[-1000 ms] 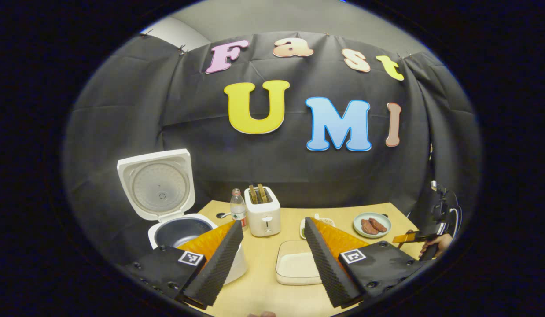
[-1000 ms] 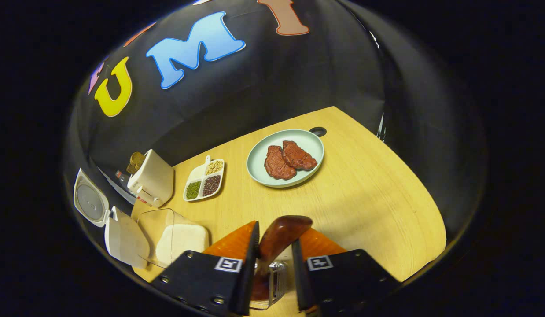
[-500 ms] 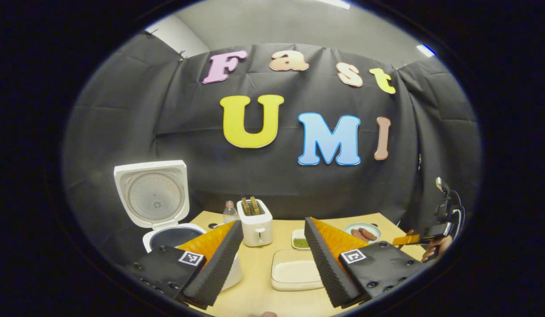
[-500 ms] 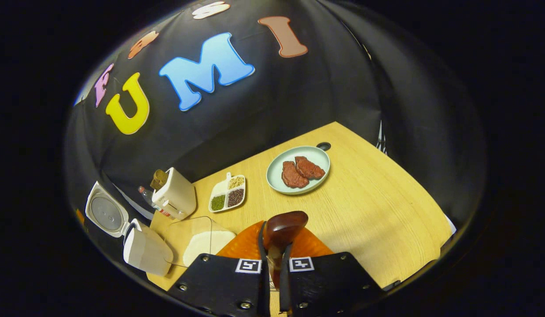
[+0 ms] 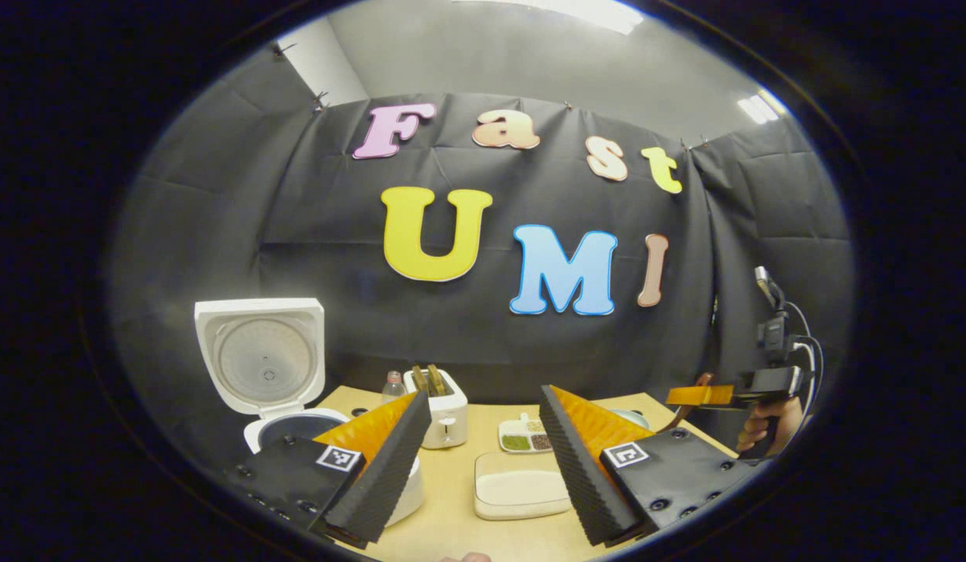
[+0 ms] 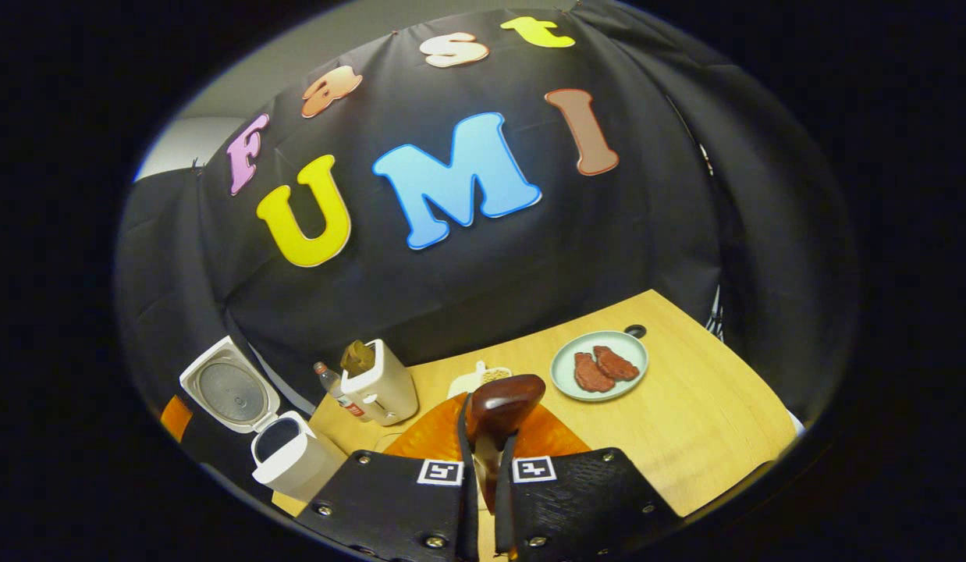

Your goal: Close the left gripper, press the button to open the rice cooker; take a wooden spoon from the chopstick holder with the right hand, scoop a spoonful of rice and pour it into the rice cooker, then put the wooden spoon back into the chopstick holder.

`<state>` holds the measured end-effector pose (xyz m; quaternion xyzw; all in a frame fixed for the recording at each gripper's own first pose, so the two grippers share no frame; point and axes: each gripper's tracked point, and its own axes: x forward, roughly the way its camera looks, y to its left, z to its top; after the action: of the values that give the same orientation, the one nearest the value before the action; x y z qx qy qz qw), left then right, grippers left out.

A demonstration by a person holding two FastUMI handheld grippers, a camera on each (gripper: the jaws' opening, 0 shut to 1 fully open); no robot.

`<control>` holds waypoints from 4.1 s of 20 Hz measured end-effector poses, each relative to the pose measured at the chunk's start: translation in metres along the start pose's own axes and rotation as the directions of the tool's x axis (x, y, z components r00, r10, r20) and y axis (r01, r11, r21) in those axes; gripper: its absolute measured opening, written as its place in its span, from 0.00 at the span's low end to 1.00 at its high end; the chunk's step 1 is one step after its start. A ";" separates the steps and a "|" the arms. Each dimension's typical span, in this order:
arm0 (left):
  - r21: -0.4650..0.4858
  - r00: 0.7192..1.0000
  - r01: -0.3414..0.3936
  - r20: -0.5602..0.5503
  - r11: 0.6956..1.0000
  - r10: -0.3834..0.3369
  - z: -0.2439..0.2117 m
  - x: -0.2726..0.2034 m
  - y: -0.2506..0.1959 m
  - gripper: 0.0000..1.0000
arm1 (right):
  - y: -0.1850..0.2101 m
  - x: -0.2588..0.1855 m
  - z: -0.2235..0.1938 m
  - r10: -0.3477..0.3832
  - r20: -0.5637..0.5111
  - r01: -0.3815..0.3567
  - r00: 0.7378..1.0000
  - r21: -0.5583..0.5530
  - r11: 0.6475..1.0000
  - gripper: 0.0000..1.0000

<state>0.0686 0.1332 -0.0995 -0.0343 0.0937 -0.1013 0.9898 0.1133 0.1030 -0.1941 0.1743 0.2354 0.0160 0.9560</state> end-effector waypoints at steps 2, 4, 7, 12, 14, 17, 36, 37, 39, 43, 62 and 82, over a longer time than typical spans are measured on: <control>-0.001 1.000 0.004 0.008 1.000 -0.004 0.003 -0.007 0.010 0.99 | 0.029 0.022 -0.010 0.030 -0.006 -0.030 1.000 -0.024 0.999 0.08; 0.005 1.000 -0.009 -0.007 1.000 0.009 -0.003 -0.015 0.025 0.97 | 0.053 0.046 -0.028 0.044 -0.036 -0.045 0.998 -0.046 0.998 0.09; 0.024 1.000 -0.026 0.003 0.999 0.026 -0.002 -0.021 0.043 0.99 | 0.073 0.082 -0.058 0.043 -0.094 -0.051 0.995 -0.082 0.995 0.09; 0.102 0.999 -0.035 0.005 0.994 0.034 -0.013 -0.030 0.063 0.99 | 0.083 0.128 -0.108 -0.008 -0.141 -0.022 0.990 -0.205 0.978 0.09; 0.108 0.999 -0.037 0.003 0.993 0.037 -0.015 -0.032 0.072 0.99 | 0.084 0.142 -0.126 -0.027 -0.165 -0.012 0.986 -0.233 0.972 0.08; 0.099 0.999 -0.041 -0.021 0.994 0.043 -0.027 -0.027 0.083 0.97 | 0.097 0.151 -0.142 -0.006 -0.200 -0.035 0.980 -0.201 0.979 0.08; 0.017 0.988 -0.140 -0.070 0.990 0.141 -0.042 -0.022 0.127 0.97 | 0.052 0.114 -0.087 0.228 -0.088 -0.137 0.970 0.577 0.805 0.08; 0.016 0.988 -0.138 -0.064 0.990 0.139 -0.039 -0.021 0.124 0.99 | 0.052 0.108 -0.079 0.245 -0.066 -0.155 0.967 0.614 0.774 0.09; 0.017 0.987 -0.145 -0.067 0.989 0.146 -0.039 -0.020 0.119 0.97 | 0.051 0.098 -0.064 0.273 -0.042 -0.179 0.961 0.658 0.731 0.08; 0.013 0.988 -0.143 -0.054 0.990 0.143 -0.035 -0.022 0.110 0.97 | 0.066 0.083 -0.049 0.338 -0.018 -0.238 0.941 0.675 0.698 0.09; 0.058 0.979 -0.194 -0.049 0.979 0.197 -0.048 -0.073 0.174 0.99 | 0.247 0.084 -0.022 0.589 -0.019 -0.428 0.808 0.667 0.610 0.09; 0.075 0.947 -0.296 -0.105 0.952 0.303 -0.100 -0.097 0.200 0.99 | 0.451 0.162 -0.118 0.551 -0.320 -0.574 0.771 0.028 0.819 0.08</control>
<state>-0.0054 0.3437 -0.1979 0.0152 0.1521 0.0457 0.9872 0.2265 0.5834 -0.2099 0.1975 0.3206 0.3370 0.8629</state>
